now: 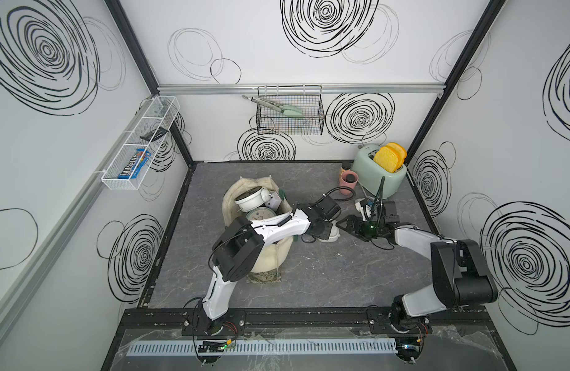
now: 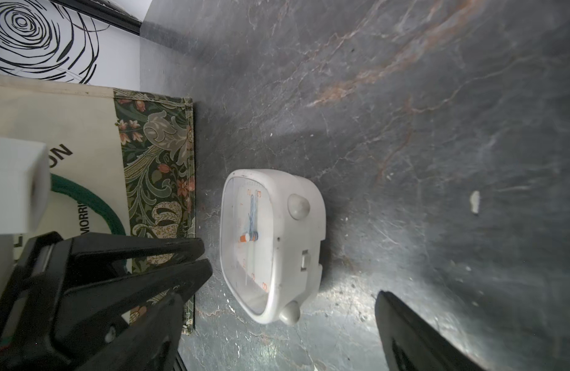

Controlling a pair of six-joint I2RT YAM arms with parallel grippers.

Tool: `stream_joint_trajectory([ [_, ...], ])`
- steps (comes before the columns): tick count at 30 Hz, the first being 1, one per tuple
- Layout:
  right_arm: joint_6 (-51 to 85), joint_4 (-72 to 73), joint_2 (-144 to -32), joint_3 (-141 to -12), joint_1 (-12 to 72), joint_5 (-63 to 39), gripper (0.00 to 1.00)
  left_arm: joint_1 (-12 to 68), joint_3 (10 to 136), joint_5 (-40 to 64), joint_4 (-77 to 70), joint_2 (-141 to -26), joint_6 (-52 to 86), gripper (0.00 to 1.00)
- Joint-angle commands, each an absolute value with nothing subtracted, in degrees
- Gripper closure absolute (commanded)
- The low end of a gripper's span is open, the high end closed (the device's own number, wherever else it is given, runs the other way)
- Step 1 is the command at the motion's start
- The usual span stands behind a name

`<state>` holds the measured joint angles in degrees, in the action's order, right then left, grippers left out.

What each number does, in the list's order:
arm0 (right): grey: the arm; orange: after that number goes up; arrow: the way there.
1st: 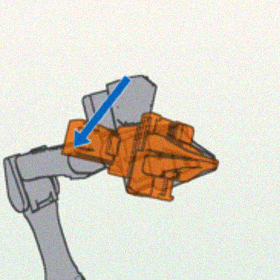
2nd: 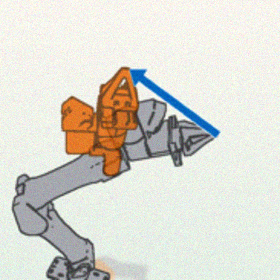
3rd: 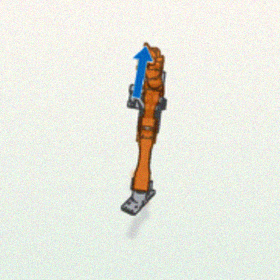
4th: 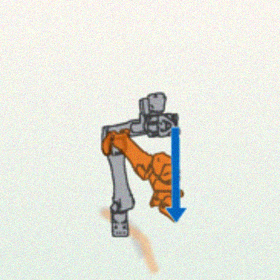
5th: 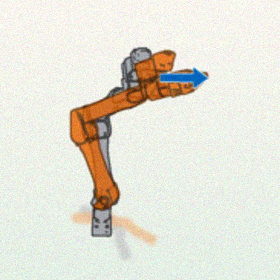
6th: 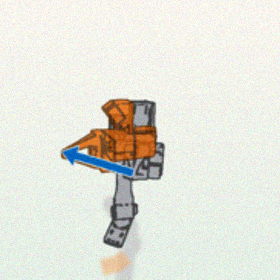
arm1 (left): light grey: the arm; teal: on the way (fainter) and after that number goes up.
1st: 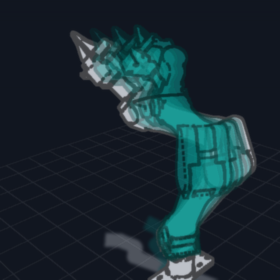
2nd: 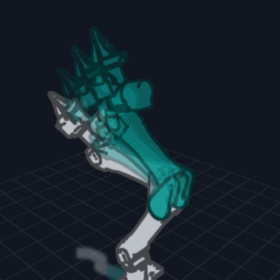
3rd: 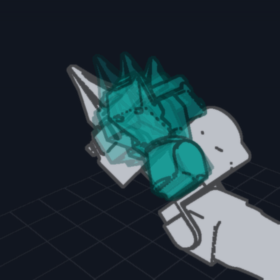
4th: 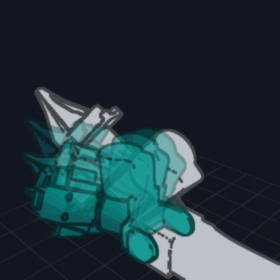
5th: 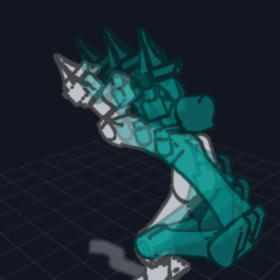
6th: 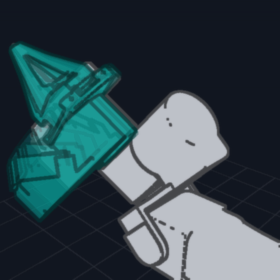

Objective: Put the alarm clock into the canvas bag
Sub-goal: Pick up the alarm from the center of the board.

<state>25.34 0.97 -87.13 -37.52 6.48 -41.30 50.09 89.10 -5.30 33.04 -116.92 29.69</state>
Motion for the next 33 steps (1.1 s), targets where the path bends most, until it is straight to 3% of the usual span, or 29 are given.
stream_joint_trajectory([
  [1, 26.20, 6.07, -89.22, -36.82, 7.54, -44.24, 0.03, 49.01, 88.18, -5.78, 31.07, -117.50, 30.92, 0.73],
  [13, 27.95, 11.50, -96.63, -37.66, 9.61, -46.55, 0.05, 47.50, 84.32, -4.65, 28.48, -119.27, 31.15, 0.75],
  [19, 28.24, 14.11, -99.90, -39.31, 11.13, -50.23, 0.11, 47.41, 83.41, -4.31, 27.86, -119.51, 30.94, 0.75],
  [29, 30.22, 15.45, -95.31, -38.07, 10.85, -50.64, 0.39, 47.10, 84.04, -2.45, 27.57, -117.34, 30.46, 0.74],
  [33, 30.54, 12.65, -90.01, -37.84, 9.26, -47.80, 0.51, 47.27, 86.60, 0.07, 27.98, -112.65, 30.09, 0.67],
])
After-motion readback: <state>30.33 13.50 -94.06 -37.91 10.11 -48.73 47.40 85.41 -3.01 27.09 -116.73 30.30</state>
